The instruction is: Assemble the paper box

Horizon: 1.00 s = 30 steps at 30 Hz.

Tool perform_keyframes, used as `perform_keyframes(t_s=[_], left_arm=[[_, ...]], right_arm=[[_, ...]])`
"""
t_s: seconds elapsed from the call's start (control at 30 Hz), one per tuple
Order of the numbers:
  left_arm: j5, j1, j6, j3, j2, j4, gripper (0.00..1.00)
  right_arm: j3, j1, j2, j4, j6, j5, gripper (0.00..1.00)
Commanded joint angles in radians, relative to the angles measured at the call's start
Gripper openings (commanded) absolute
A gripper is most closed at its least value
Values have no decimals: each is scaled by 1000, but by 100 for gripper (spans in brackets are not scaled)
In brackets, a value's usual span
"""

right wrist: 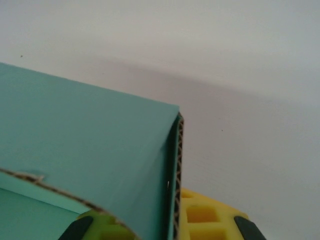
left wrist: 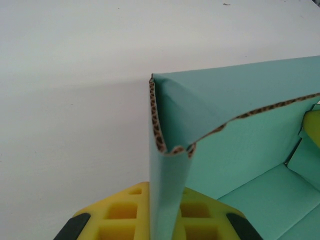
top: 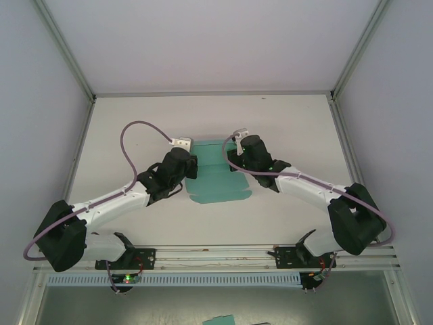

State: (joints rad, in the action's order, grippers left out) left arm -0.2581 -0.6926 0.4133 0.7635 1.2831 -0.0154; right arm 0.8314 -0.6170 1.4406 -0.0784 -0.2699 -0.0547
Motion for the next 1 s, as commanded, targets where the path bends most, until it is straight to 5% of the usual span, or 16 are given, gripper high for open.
perform_keyframes(t_s=[0.0,0.33,0.6,0.73,0.97], left_arm=[[-99,20,21,27,-15,-43,0],[-156,20,25,85,-6,61,0],[-176,21,26,112,31,85,0],[-158,19,19,108,39,73,0],[-62,20,20,95,58,11,0]], right_arm=[[46,38,58,233,15,-225,0],[255,31,264,750,-132,-868,0],[346,22,372,937,-265,-1051,0],[291,22,328,774,-175,-942,0],[24,30,73,106,8,-381,3]])
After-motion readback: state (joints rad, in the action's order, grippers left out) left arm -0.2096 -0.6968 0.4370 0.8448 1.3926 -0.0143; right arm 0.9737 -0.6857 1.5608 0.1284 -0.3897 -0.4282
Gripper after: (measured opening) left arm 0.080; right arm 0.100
